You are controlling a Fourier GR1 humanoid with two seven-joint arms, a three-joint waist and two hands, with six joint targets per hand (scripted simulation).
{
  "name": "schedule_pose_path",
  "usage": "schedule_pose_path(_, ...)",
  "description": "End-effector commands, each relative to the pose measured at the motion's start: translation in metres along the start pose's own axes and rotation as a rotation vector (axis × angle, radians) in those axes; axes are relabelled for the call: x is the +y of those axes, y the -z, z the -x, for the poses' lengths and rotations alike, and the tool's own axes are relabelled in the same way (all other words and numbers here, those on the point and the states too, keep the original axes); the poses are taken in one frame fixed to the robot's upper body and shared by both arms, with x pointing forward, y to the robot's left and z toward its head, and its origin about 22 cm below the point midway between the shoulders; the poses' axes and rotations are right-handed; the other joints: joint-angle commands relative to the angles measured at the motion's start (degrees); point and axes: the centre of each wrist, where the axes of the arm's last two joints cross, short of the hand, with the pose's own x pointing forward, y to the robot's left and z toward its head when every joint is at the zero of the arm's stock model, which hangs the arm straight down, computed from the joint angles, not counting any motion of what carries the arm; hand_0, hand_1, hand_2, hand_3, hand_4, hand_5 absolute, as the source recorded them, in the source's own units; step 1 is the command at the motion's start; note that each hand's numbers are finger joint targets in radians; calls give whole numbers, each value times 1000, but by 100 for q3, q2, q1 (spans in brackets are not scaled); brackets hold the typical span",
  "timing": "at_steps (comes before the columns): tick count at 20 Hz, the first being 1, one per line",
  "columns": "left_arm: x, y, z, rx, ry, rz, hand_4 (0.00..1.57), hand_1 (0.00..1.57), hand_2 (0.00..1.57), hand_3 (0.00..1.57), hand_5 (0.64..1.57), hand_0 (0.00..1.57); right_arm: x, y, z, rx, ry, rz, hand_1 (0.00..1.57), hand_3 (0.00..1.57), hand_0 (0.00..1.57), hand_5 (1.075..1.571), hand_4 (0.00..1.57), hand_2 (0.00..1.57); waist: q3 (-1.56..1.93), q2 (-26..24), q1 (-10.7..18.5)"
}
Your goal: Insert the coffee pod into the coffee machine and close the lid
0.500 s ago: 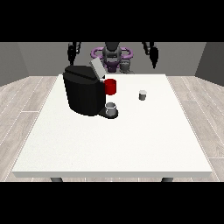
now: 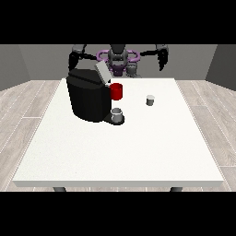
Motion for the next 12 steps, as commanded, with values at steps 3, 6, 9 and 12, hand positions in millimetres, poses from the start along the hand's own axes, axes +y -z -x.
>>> schedule_pose_path(3, 30, 26, -10, -6, 174, 33, 0, 0, 0, 0, 1571, 0, 16, 18, -21, -62, -49, 52, 0, 0, 0, 1571, 0, 0, 8, 302, -251)
schedule_pose_path(6, 55, 34, -8, 83, 239, 48, 0, 0, 0, 0, 1571, 0, 18, 11, -16, -72, -57, 8, 0, 0, 0, 1571, 0, 0, 9, 390, -482)
schedule_pose_path(9, 78, 62, -26, 108, 276, -3, 0, 0, 0, 0, 1571, 0, 22, 25, -37, -126, -53, -48, 0, 0, 0, 1571, 0, 0, 9, 699, -812)
schedule_pose_path(12, 86, 68, -22, 81, 346, 34, 0, 0, 0, 0, 1571, 0, 40, 27, -28, -120, -19, -18, 0, 0, 0, 1571, 0, 0, 9, 1020, -674)
